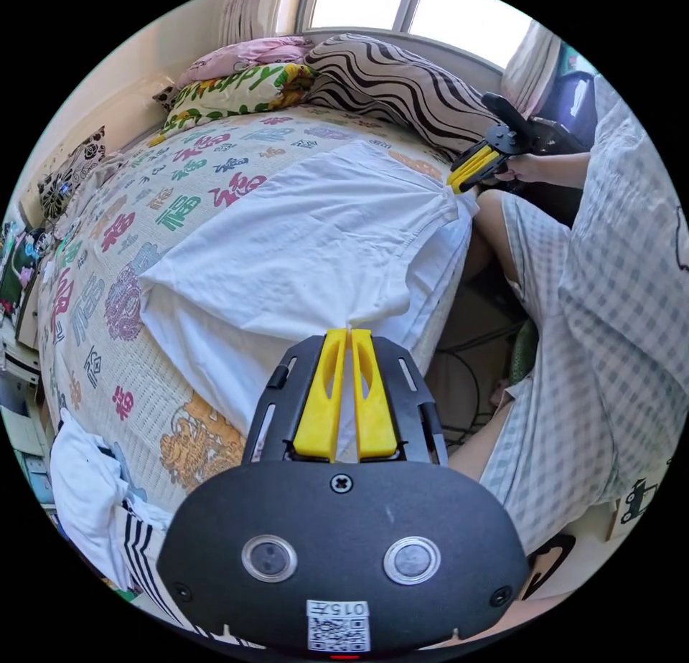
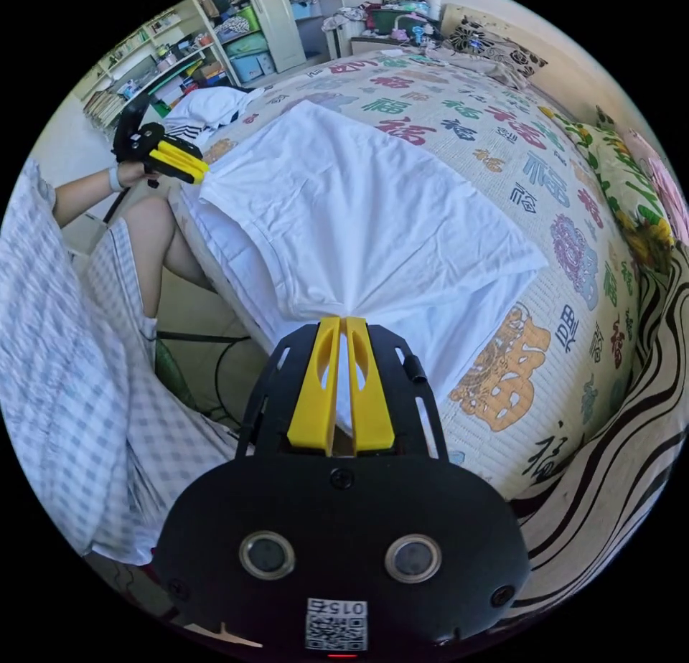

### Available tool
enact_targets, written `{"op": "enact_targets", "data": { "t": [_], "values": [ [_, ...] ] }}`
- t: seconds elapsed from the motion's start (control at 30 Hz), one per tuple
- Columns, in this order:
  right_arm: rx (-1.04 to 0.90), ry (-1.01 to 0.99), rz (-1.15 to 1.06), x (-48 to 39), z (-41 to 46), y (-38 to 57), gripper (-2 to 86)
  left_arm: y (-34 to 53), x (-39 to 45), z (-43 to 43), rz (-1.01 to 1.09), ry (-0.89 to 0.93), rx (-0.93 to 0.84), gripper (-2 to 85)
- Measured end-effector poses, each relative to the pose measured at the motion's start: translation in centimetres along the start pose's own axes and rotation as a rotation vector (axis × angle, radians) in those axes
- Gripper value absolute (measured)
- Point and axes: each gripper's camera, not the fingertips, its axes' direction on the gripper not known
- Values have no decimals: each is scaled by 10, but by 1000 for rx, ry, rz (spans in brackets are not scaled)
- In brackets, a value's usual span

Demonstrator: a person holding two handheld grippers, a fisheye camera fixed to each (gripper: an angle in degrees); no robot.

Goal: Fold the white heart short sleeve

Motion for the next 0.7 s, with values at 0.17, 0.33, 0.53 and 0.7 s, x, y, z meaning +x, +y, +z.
{"op": "enact_targets", "data": {
  "t": [0.17,0.33,0.53,0.7],
  "values": [
    [-5,23,-7,-33,7,13,-4,24,28,3,-3,-34,-12,2],
    [-70,48,-26,-61,35,8,-1,41,50,27,7,-60,-82,1],
    [-101,52,-21,-83,49,-2,15,65,56,36,-42,-55,-119,3],
    [-131,41,67,-88,49,-6,41,88,59,28,-76,-64,-190,12]
  ]
}}
